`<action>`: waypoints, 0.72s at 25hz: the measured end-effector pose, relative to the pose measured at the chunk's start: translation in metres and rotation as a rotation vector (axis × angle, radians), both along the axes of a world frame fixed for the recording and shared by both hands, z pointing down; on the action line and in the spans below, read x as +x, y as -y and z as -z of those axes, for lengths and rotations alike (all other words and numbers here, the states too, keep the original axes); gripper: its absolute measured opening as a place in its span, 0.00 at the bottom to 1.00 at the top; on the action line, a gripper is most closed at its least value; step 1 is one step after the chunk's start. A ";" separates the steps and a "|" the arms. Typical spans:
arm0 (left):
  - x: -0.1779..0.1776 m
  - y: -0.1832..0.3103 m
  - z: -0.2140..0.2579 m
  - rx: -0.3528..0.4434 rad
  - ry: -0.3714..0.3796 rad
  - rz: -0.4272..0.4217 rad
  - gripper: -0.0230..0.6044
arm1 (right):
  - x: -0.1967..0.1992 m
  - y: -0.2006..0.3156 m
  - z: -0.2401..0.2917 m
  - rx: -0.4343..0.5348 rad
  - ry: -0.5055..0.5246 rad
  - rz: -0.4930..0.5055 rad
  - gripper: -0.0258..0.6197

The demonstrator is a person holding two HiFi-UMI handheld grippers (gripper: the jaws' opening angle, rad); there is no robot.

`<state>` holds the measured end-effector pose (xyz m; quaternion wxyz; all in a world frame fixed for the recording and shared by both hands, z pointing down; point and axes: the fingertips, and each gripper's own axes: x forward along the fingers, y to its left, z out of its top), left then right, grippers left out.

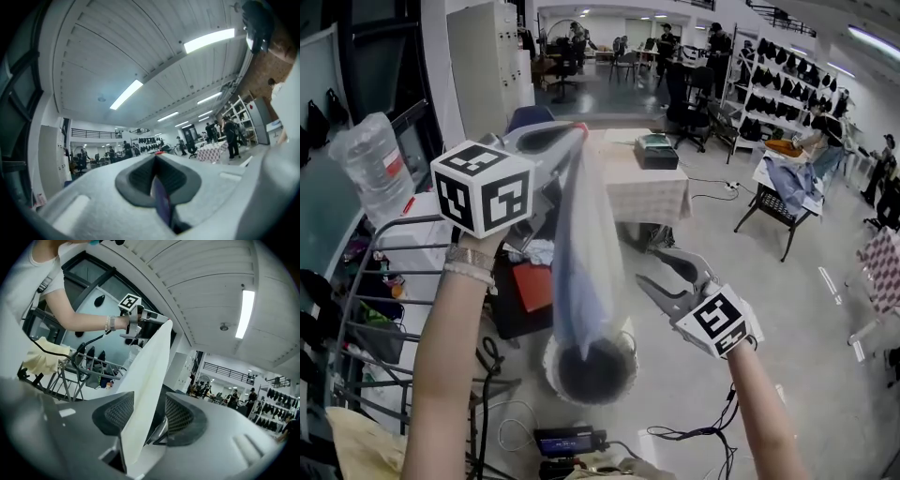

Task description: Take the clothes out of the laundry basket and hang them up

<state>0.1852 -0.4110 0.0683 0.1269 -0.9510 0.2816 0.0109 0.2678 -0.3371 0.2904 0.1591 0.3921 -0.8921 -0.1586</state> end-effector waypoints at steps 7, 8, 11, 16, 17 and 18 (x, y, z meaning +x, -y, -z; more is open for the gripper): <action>-0.005 -0.009 0.018 0.043 0.018 0.016 0.03 | -0.020 -0.021 -0.063 -0.108 0.011 0.037 0.37; -0.005 -0.013 0.021 0.056 0.022 -0.002 0.03 | -0.021 -0.020 -0.065 -0.112 0.016 0.038 0.37; -0.011 -0.029 0.026 0.102 0.037 -0.078 0.03 | -0.018 -0.011 -0.057 -0.099 0.028 0.032 0.37; -0.025 -0.060 0.025 0.165 0.071 -0.251 0.03 | -0.012 0.008 -0.028 -0.046 0.035 0.037 0.37; -0.029 -0.064 0.024 0.164 0.071 -0.283 0.03 | -0.013 0.010 -0.023 -0.038 0.034 0.044 0.37; -0.033 -0.068 0.023 0.157 0.067 -0.316 0.03 | -0.014 0.013 -0.018 -0.031 0.035 0.051 0.37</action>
